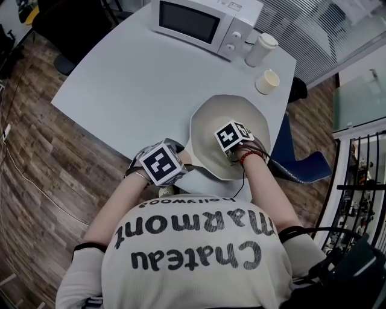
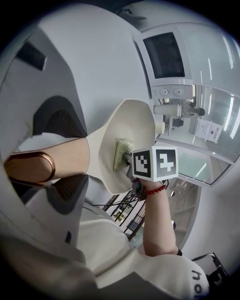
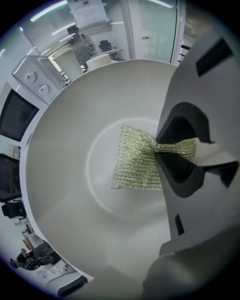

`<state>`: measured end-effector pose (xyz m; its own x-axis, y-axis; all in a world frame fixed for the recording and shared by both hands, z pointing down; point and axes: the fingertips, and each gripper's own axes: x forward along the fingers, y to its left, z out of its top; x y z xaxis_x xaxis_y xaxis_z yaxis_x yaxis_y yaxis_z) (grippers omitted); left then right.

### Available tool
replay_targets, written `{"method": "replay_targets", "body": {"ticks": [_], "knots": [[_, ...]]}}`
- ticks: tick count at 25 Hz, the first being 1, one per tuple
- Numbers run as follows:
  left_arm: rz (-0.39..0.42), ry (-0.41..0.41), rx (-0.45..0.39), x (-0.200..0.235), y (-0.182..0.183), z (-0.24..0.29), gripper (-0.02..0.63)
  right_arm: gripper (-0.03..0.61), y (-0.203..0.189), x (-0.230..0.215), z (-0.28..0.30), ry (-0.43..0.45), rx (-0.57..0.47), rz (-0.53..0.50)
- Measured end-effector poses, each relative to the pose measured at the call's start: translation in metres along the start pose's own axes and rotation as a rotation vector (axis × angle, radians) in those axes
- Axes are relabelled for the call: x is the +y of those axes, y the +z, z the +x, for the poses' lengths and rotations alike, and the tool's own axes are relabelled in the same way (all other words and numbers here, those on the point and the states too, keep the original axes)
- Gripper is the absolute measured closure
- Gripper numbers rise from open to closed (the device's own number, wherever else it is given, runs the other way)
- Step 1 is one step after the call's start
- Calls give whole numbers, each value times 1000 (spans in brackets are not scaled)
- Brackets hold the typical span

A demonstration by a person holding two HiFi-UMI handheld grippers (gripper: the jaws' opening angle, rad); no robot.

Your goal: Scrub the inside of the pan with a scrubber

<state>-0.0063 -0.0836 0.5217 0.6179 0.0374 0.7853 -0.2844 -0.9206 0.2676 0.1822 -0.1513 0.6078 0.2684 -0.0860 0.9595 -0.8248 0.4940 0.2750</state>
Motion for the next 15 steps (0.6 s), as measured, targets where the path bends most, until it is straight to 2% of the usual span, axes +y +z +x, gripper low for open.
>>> {"method": "replay_targets", "body": {"ticks": [9, 15], "knots": [[-8, -7, -12, 5, 0, 2, 373, 512, -23, -30, 14, -78, 98, -32], [-21, -12, -15, 4, 1, 2, 373, 512, -32, -47, 13, -149, 144, -108]]}}
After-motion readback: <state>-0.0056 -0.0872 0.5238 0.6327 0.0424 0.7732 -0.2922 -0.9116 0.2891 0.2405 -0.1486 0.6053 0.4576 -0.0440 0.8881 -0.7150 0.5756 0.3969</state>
